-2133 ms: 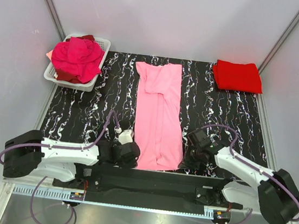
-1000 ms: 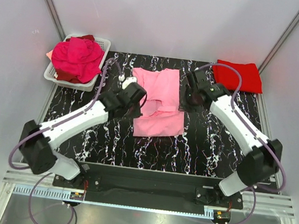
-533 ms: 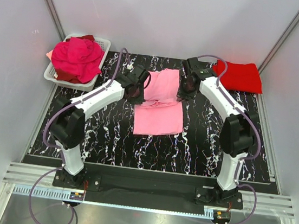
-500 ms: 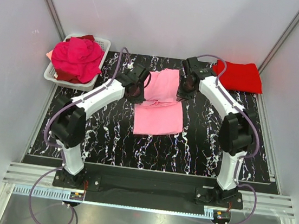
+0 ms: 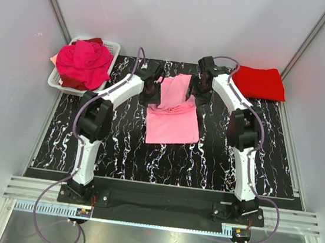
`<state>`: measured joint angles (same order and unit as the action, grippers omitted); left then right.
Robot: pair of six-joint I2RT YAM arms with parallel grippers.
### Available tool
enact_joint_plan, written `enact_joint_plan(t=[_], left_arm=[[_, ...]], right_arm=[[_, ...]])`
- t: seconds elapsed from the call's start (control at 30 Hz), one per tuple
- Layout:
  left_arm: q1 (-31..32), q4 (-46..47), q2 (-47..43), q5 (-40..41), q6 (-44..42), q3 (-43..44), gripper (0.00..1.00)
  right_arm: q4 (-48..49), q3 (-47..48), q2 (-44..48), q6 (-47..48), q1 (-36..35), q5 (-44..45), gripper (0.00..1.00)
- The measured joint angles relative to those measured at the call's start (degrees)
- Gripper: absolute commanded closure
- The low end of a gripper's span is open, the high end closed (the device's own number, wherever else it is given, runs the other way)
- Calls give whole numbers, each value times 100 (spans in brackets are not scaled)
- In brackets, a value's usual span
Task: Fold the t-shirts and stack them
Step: Fold the tshirt
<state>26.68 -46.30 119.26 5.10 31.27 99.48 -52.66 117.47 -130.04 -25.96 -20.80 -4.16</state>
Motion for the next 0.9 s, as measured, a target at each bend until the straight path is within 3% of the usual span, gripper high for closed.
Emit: enact_joint_plan(t=[0.03, 0.17, 0.27, 0.3, 0.4, 0.53, 0.67, 0.73, 0.9], left_arm=[[-66, -68, 210, -37, -31, 297, 36], [-361, -498, 789, -212, -151, 1545, 16], [-522, -734, 772, -234, -225, 2190, 6], [-560, -715, 647, -232, -240, 2199, 5], [-581, -531, -57, -234, -251, 1493, 4], [-476, -33, -1620, -282, -177, -581, 5], [-251, 629, -3010, -481, 94, -2811, 6], [-122, 879, -3401, -588, 249, -3624, 7], [391, 1615, -3873, -748, 785, -5086, 8]], right_arm=[[-118, 367, -245, 35, 50, -35, 22], [-754, 2465, -1432, 55, 332, -192, 18], [-931, 2780, -1491, 48, 520, -260, 17], [-861, 2533, -1318, 46, 577, -256, 16], [-433, 647, -190, 15, 667, -251, 16], [208, -2094, 1617, -131, 616, -378, 21], [833, -3901, 2855, -317, 564, -748, 33], [1145, -4529, 3147, -393, 557, -898, 40], [1792, -5729, 3272, -570, 553, -1189, 43]])
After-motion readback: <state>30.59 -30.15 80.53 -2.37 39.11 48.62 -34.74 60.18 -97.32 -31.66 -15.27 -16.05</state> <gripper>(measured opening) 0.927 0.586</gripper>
